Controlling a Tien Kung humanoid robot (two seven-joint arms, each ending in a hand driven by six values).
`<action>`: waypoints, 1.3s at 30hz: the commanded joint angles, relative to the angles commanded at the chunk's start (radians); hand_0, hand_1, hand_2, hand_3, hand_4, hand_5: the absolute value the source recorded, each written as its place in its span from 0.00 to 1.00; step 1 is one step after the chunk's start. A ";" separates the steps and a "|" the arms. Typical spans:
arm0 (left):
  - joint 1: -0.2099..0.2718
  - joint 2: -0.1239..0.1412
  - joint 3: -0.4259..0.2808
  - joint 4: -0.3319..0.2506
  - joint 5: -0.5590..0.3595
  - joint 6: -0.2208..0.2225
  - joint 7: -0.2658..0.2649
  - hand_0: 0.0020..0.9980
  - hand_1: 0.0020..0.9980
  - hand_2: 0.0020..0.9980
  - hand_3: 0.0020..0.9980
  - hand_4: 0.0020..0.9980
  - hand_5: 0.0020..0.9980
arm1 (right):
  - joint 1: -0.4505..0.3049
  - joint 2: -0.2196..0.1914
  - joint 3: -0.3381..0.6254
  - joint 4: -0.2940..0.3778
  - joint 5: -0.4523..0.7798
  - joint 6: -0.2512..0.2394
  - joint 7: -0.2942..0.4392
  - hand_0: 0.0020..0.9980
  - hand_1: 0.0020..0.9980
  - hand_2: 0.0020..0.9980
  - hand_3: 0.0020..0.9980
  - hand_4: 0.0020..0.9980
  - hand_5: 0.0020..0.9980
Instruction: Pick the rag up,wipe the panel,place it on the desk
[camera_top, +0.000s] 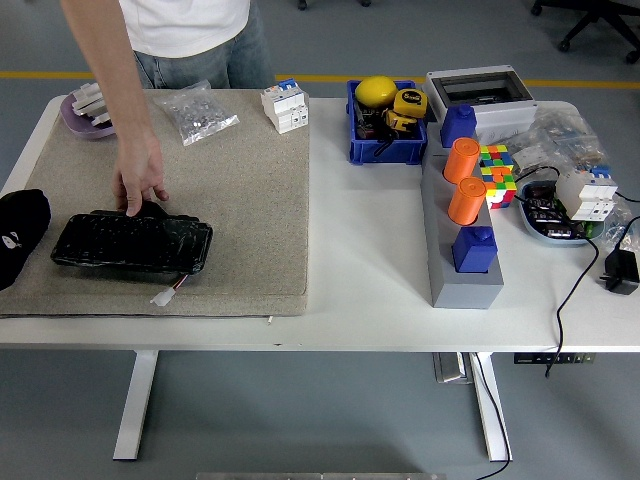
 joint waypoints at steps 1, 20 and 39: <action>0.008 0.004 -0.008 -0.025 0.017 0.001 -0.001 0.24 0.20 0.52 0.54 0.35 0.00 | 0.000 0.000 -0.001 0.000 0.001 0.000 0.000 0.82 0.69 0.71 0.66 0.97 0.77; 0.075 0.019 0.052 -0.232 0.084 0.005 0.001 0.25 0.20 0.53 0.54 0.37 0.00 | 0.003 -0.004 -0.004 0.000 -0.003 0.000 0.000 0.82 0.69 0.71 0.66 0.97 0.77; 0.066 0.042 0.187 -0.328 0.138 -0.017 0.024 0.25 0.20 0.53 0.54 0.38 0.00 | 0.005 -0.008 0.000 -0.003 0.005 0.000 0.001 0.83 0.69 0.71 0.66 0.97 0.77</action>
